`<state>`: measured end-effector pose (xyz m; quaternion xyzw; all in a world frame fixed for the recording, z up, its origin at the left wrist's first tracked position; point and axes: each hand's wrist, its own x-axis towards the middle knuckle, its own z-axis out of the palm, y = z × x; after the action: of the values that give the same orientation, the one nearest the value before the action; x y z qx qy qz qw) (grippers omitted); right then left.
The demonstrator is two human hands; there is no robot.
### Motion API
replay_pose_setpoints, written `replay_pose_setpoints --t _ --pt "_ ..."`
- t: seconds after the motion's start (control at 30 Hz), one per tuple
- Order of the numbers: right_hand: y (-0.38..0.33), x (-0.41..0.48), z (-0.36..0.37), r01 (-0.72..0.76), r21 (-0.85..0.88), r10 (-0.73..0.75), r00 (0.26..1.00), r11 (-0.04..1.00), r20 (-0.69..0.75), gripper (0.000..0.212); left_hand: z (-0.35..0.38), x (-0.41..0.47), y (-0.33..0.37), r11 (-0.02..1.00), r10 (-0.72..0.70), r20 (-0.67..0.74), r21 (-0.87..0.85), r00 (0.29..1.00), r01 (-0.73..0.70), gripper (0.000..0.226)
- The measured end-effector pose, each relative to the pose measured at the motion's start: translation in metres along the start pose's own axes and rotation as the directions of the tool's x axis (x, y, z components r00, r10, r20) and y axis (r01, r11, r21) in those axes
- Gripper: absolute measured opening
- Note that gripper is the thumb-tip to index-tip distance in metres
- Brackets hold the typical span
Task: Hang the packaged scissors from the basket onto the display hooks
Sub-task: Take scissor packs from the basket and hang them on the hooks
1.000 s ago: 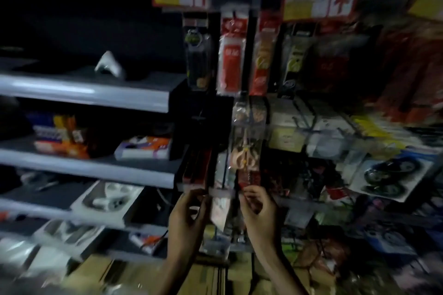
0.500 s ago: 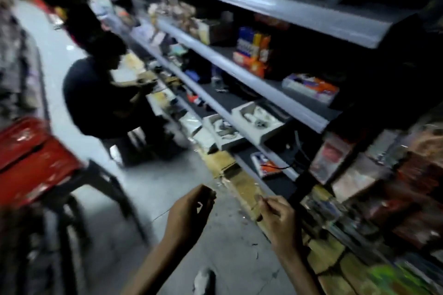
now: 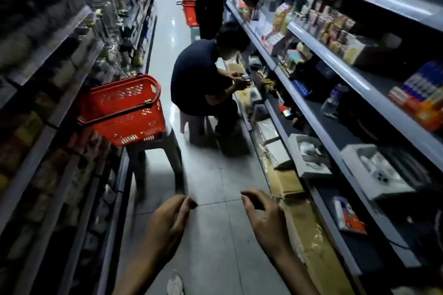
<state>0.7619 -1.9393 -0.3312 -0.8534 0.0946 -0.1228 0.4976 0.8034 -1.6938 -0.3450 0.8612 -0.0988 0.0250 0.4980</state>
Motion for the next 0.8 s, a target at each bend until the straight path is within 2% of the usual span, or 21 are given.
replay_pose_setpoints --t 0.17,0.3,0.43,0.63,0.8 --pt "-0.03 0.064 0.093 0.06 -0.063 -0.054 0.994 0.996 0.098 0.013 -0.067 0.055 -0.065 0.998 -0.004 -0.008 0.069 1.0 0.005 0.038" --pt "-0.054 0.106 0.154 0.052 -0.078 -0.039 0.987 0.996 0.155 0.014 -0.116 0.096 -0.109 0.987 -0.069 0.021 0.144 0.997 0.065 0.028" --pt "-0.069 0.144 0.206 0.038 -0.09 -0.022 0.984 0.995 0.176 0.019 -0.157 0.138 -0.154 0.969 -0.133 0.008 0.212 0.991 0.129 0.031" --pt "-0.059 0.199 0.262 0.009 -0.144 0.029 0.965 0.99 0.262 0.008 -0.182 0.211 -0.215 0.926 -0.183 0.042 0.342 0.982 0.158 0.028" --pt "-0.043 0.274 0.305 -0.017 -0.177 0.069 0.954 0.984 0.291 0.017 -0.187 0.308 -0.265 0.848 -0.199 0.115 0.519 0.973 0.112 0.037"
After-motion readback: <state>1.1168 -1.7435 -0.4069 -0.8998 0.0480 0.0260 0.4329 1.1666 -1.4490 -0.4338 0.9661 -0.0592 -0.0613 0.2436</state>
